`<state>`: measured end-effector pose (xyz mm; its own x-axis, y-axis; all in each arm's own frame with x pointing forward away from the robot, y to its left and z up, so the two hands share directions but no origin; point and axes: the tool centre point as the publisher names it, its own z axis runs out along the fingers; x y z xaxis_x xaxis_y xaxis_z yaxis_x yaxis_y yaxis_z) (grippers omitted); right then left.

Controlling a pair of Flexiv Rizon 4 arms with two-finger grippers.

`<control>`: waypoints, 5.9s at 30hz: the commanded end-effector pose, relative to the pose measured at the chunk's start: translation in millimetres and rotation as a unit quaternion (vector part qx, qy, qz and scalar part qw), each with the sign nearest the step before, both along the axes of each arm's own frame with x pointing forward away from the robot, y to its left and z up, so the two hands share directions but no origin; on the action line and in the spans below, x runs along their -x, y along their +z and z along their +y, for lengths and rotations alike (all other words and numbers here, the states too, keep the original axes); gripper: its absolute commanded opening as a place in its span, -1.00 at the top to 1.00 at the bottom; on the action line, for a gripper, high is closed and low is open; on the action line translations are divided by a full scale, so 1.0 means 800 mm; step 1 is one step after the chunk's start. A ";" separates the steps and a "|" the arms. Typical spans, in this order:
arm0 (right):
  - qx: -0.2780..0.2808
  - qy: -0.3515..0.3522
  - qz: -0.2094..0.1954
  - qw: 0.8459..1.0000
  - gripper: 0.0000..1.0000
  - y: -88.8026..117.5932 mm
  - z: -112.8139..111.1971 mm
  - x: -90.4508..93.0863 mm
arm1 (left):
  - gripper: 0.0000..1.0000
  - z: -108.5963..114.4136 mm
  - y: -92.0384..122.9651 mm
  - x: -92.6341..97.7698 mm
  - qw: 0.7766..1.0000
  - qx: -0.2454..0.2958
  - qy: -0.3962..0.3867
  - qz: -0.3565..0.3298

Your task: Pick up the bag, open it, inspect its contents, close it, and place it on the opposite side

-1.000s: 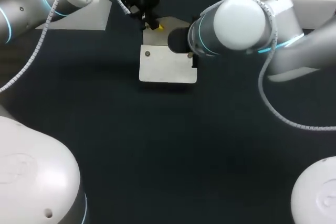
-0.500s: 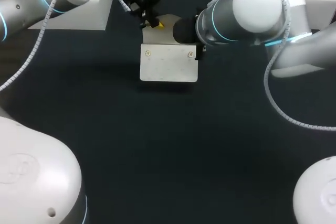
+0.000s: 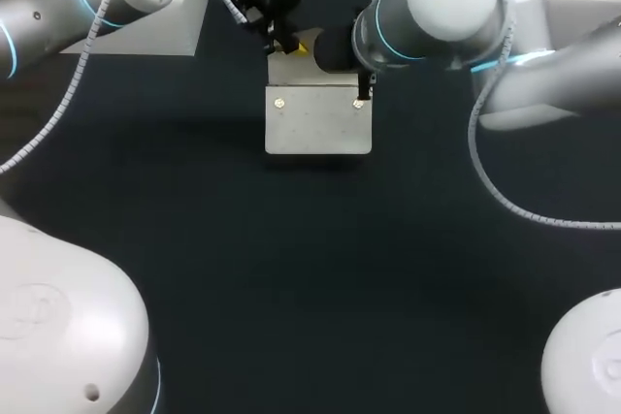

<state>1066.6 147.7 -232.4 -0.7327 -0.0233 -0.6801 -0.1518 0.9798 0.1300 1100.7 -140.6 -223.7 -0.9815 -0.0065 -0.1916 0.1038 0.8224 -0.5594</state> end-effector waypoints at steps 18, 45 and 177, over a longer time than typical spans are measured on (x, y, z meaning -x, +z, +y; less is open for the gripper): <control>0.010 -0.009 0.054 0.998 1.00 -0.047 -0.006 -0.028 | 1.00 -0.007 0.027 0.004 1.000 0.007 0.011 -0.027; 0.007 -0.027 0.078 0.997 1.00 -0.072 -0.010 0.006 | 1.00 -0.012 0.027 -0.006 0.999 0.032 0.023 -0.033; 0.024 -0.094 -0.003 0.995 1.00 -0.051 -0.014 0.038 | 1.00 -0.015 -0.053 -0.074 0.998 0.030 0.028 -0.055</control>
<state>1038.2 137.8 -267.1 -0.7514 0.0762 -0.6555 0.0358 0.9966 0.0748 1158.1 -149.4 -260.2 -0.9566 -0.0664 -0.2838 0.1194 0.7989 -0.5895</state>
